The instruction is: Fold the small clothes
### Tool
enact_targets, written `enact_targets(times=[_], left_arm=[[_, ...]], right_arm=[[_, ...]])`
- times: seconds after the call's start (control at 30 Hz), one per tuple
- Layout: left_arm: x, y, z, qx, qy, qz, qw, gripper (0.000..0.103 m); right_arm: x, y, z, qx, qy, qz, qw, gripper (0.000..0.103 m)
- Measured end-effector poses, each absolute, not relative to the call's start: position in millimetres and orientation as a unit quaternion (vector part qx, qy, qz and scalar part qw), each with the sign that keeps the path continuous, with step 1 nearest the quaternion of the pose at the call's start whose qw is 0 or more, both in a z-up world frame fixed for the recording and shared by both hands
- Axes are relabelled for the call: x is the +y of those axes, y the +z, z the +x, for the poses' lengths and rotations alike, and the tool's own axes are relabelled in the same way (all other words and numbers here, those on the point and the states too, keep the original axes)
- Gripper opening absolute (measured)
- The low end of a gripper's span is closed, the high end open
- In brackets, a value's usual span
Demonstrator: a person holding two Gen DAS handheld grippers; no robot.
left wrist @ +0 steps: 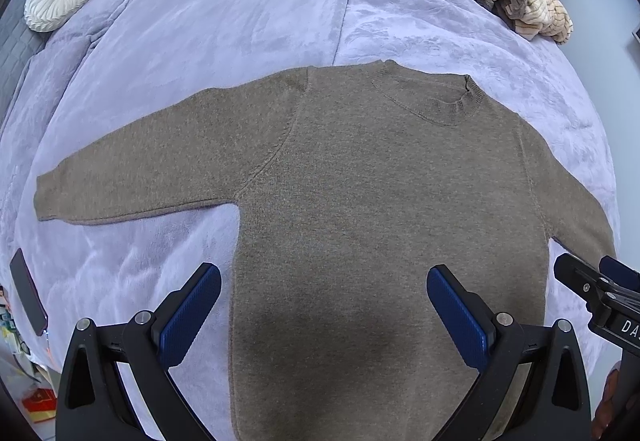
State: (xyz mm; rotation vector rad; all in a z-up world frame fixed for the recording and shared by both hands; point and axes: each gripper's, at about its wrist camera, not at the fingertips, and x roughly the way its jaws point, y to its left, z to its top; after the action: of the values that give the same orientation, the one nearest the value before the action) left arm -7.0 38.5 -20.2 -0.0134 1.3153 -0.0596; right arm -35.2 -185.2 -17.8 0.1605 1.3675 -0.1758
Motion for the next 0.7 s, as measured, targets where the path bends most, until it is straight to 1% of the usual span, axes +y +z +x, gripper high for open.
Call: enact_targets(times=[0.47,0.57,0.7], left_arm=[[52,-34,-2,0.619,-0.031,-0.019,0.785,0.103],[60,-39,-2,0.617,-0.040,-0.033,0.785,0.103],[90,-48,-1,0.609,-0.043,-0.071,0.789,0.103]], right_arm=[[-178,-26,-32,0.634,-0.076,0.073,0.766,0.103],[-171,-29,-32,0.636,-0.064,0.078,0.765,0.103],[-150,-34,-33,0.639,-0.034,0.073,0.765,0.103]])
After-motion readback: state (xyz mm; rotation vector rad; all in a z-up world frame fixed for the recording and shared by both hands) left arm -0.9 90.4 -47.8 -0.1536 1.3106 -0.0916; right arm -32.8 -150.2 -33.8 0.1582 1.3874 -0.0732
